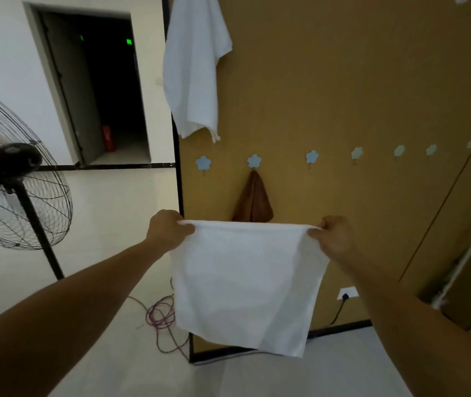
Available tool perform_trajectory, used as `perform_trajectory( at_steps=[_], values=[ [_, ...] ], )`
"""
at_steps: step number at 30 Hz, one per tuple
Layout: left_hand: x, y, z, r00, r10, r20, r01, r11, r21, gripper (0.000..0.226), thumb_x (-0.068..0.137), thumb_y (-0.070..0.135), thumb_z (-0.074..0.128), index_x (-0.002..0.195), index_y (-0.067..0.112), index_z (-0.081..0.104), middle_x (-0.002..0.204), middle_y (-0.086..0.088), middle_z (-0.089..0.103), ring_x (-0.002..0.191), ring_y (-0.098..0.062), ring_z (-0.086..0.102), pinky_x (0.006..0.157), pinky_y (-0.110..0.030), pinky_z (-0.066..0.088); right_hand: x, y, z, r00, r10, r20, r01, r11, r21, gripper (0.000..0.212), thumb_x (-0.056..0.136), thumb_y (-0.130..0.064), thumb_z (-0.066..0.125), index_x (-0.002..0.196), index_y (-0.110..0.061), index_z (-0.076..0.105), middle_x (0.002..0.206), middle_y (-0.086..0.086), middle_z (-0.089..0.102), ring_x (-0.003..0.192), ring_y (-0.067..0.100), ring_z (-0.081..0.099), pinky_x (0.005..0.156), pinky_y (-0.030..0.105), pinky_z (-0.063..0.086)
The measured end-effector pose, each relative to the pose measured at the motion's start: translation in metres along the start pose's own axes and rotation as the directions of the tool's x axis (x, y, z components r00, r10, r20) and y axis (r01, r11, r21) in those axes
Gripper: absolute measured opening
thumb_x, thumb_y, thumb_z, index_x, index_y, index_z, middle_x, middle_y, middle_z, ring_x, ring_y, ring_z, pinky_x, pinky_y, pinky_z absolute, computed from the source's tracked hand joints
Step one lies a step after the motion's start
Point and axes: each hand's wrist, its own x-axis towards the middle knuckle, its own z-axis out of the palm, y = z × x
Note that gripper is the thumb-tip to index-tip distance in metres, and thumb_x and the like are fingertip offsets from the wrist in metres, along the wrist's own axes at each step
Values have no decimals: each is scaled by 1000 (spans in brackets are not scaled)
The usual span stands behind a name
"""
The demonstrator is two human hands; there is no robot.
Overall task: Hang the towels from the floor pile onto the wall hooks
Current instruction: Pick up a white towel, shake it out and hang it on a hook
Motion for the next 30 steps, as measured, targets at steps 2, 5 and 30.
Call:
perform_trajectory(
  at_steps=[2,5,30],
  values=[
    [6,-4,-3,994,-11,-111,-5,989,-149,23,79,21,67,69,4,56,72,-5,47,67,-22,47,52,-25,35,7,-15,18,1000,-21,2,20,996,89,14,82,-10,65,85,2,59,92,18,64,87,35,60,75,39,47],
    [21,-12,-6,986,-37,-160,-24,932,-362,14,83,14,58,71,12,51,68,1,44,62,-16,42,52,-22,30,12,-41,51,1000,7,-3,-6,932,362,7,86,-9,57,89,-12,52,85,1,56,76,17,52,59,23,44],
    [218,-29,29,941,254,-224,-288,948,-135,25,92,39,56,74,22,56,67,10,52,62,-6,49,55,-13,32,170,-152,233,936,-343,-78,348,935,63,29,97,-38,53,102,-10,59,80,-2,61,73,15,57,64,26,42]
  ],
)
